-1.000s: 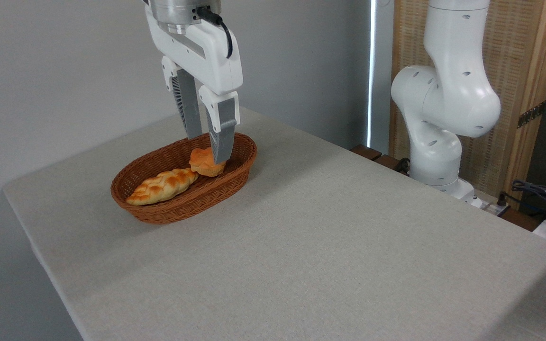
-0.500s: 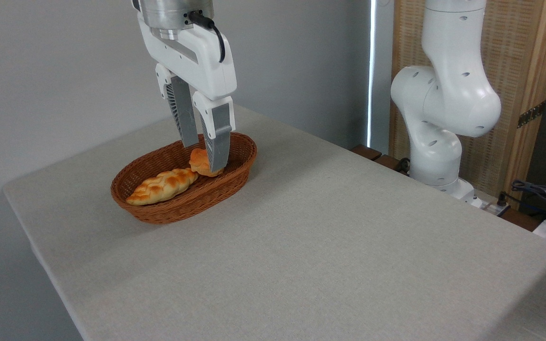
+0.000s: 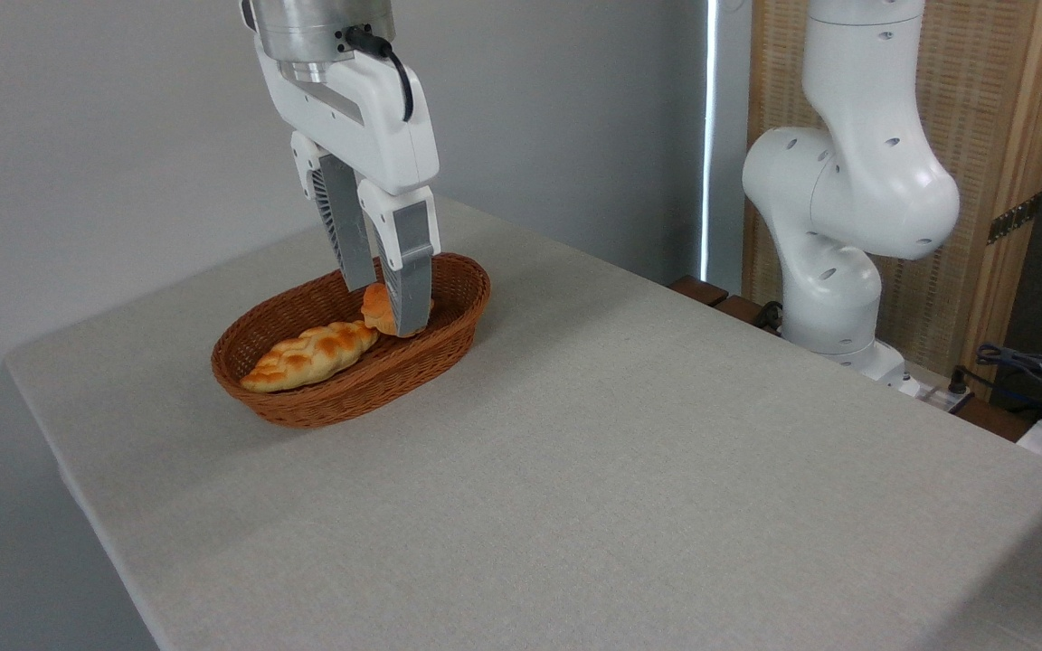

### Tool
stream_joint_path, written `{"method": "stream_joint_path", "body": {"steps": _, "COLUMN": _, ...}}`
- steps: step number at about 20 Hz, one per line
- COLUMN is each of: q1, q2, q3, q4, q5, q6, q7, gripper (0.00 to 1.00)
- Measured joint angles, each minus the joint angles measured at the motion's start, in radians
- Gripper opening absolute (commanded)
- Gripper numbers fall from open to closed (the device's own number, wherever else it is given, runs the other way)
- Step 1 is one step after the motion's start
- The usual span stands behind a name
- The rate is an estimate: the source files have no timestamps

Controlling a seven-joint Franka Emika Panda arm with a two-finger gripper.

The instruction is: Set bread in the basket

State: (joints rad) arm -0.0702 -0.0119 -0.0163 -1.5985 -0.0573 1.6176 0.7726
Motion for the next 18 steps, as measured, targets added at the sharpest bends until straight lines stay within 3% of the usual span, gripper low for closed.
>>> {"method": "stream_joint_path", "body": {"steps": 18, "q1": 0.013, "q2": 0.000, "q3": 0.001, "q4": 0.001, "q5": 0.052, "q6": -0.003, "q7": -0.012, "gripper": 1.00}}
